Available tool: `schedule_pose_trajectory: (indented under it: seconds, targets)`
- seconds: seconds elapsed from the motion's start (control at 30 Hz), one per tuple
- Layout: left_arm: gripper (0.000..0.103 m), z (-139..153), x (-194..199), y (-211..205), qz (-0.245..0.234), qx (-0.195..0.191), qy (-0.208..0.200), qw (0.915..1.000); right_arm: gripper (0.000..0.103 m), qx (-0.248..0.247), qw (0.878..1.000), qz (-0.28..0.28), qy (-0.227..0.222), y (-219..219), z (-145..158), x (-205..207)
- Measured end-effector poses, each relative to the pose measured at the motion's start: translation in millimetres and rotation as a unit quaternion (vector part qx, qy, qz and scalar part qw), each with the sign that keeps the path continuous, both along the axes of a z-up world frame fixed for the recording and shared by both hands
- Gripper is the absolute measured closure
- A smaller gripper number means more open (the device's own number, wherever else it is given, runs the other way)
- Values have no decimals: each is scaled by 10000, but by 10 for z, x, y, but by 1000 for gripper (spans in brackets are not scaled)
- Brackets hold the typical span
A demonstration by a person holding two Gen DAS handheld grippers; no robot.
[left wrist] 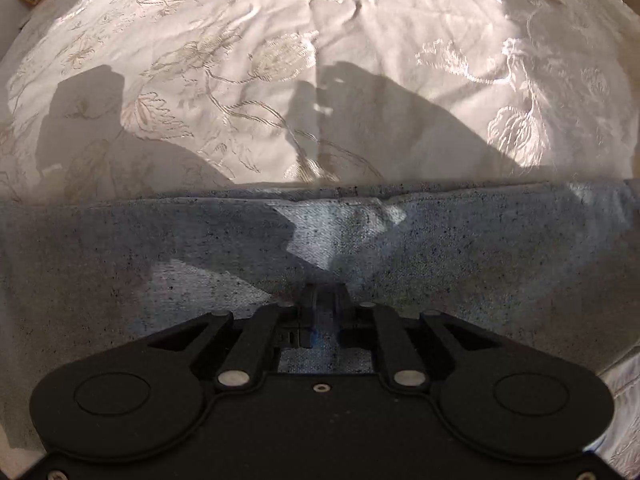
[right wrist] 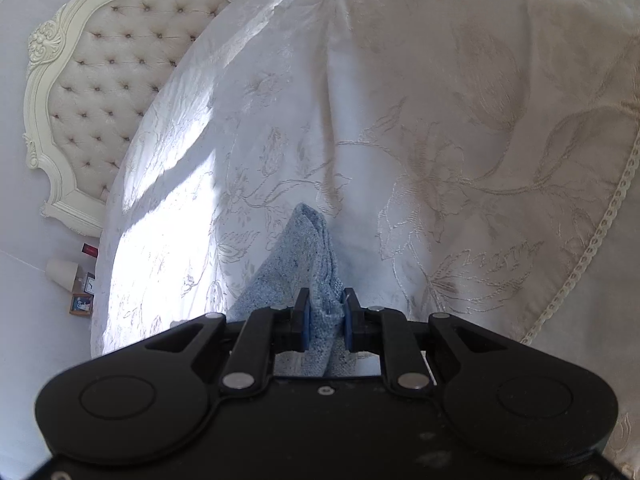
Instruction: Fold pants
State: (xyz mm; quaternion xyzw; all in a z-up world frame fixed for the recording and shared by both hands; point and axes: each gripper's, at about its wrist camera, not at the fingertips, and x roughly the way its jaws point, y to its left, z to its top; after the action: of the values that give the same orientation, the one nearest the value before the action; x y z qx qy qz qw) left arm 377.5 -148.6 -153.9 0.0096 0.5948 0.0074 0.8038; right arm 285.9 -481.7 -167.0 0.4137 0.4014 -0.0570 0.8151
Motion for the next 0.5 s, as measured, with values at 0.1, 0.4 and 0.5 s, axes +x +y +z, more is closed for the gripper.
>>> schedule_pose_trajectory:
  seconds: [0.1, 0.4, 0.5]
  targets:
    - [85, 218, -113, 213, 73, -15, -201, 9998, 87, -185, 9997, 107, -78, 130, 186, 16]
    - [85, 454, -446, 1038, 85, -113, -270, 9995, 87, -874, 9912, 885, -462, 1083, 948, 132]
    - [85, 472, -580, 1372, 184, -195, -223, 9994, 87, -1036, 9834, 1333, -669, 1660, 1195, 166]
